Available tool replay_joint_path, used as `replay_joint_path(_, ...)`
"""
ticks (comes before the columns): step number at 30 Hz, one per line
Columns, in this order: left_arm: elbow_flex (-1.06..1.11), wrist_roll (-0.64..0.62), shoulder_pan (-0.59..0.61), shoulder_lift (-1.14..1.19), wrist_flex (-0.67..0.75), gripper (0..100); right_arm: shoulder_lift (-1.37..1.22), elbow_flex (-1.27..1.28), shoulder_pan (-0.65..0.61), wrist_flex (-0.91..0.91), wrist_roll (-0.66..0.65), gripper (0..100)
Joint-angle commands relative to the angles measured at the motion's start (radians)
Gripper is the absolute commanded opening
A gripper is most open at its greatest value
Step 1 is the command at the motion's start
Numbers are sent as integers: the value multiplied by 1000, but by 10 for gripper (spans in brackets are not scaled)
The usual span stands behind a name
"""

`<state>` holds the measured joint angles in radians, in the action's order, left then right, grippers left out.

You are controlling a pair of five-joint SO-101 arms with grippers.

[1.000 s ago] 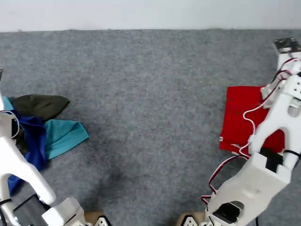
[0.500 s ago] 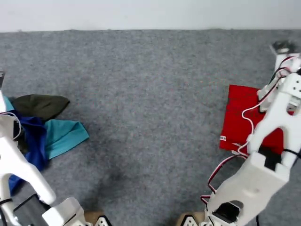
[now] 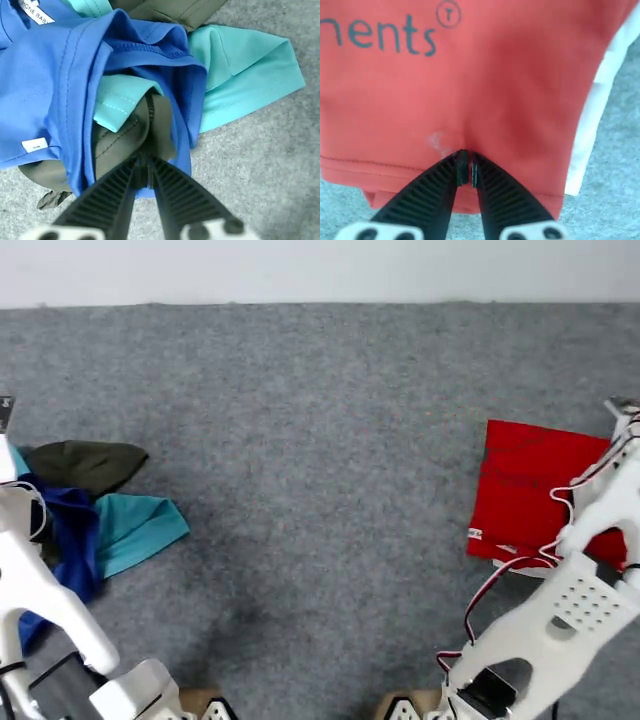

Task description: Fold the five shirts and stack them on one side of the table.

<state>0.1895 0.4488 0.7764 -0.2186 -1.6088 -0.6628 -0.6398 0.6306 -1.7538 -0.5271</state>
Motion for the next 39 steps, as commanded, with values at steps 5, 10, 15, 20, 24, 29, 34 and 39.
replay_joint_path(5, -8, -2, -6, -44, -9, 15, 237, 110, 13, -42, -123, 9)
replay_joint_path(10, -12, -2, -6, -44, -9, 15, 374, 259, 4, -44, -104, 9)
replay_joint_path(15, -12, -3, -6, -46, -9, 15, 581, 364, -35, -44, 5, 9)
replay_joint_path(20, -12, -5, -6, -46, -11, 15, 800, 514, -133, -42, 64, 9)
replay_joint_path(24, -12, -5, -6, -44, -3, 15, 923, 675, -232, -41, 121, 9)
replay_joint_path(29, -5, -3, -54, -34, 14, 117, 1023, 816, -328, -41, 183, 9)
replay_joint_path(34, -4, 0, -104, -6, 38, 227, 1073, 891, -361, -41, 193, 9)
replay_joint_path(39, -12, 18, -124, 181, 37, 230, 1082, 916, -357, -42, 193, 9)
